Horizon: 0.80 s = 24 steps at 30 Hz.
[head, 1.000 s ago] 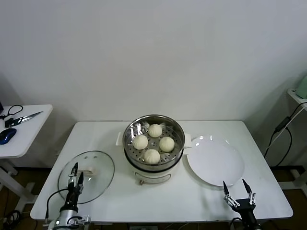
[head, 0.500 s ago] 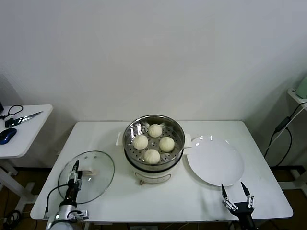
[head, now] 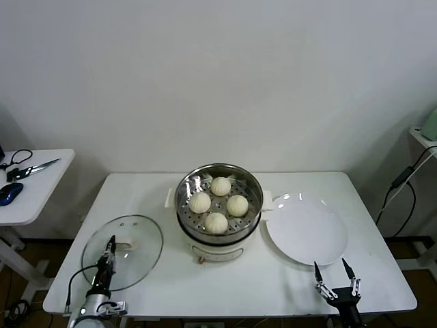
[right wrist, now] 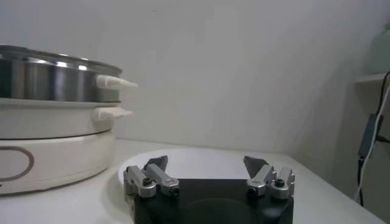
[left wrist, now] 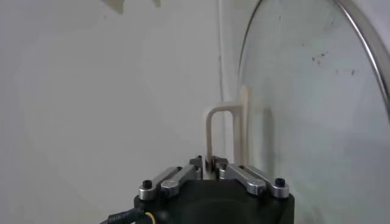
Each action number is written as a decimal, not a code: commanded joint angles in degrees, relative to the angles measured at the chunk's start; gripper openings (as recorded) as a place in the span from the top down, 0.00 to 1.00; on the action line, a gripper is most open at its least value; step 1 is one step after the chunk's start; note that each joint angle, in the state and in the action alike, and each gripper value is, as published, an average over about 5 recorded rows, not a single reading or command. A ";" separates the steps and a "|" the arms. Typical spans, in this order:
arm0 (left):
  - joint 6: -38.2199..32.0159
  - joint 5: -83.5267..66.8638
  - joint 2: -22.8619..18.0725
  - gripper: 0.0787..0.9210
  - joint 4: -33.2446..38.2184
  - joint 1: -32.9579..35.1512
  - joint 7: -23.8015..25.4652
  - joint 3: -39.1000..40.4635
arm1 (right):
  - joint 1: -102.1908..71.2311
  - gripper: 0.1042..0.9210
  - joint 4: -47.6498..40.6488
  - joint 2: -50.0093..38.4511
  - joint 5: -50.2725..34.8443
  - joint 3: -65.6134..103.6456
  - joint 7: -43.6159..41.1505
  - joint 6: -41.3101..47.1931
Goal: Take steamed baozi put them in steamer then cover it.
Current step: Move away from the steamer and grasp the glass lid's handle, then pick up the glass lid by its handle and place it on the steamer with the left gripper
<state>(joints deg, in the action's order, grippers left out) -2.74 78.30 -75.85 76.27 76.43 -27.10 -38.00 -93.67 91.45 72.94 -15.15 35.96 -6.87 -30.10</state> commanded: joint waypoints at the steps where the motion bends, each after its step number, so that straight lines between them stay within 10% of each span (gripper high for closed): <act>1: 0.13 0.32 0.51 0.90 -0.70 -0.43 -0.13 0.41 | 0.00 0.12 0.19 -0.03 0.28 0.10 0.08 -0.09; 14: 0.21 -7.57 0.02 0.94 8.67 1.53 1.62 -0.97 | -0.08 0.12 0.63 -0.60 -0.49 0.30 0.49 0.51; 24: 11.90 -24.45 11.97 0.94 31.45 6.14 15.63 -1.44 | -0.08 0.12 0.31 -1.44 -1.40 0.08 0.83 0.52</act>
<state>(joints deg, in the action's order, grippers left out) 7.23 59.67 -65.94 100.92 80.55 -14.43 -39.15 -93.75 91.86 71.78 -15.99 36.11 -6.17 -29.61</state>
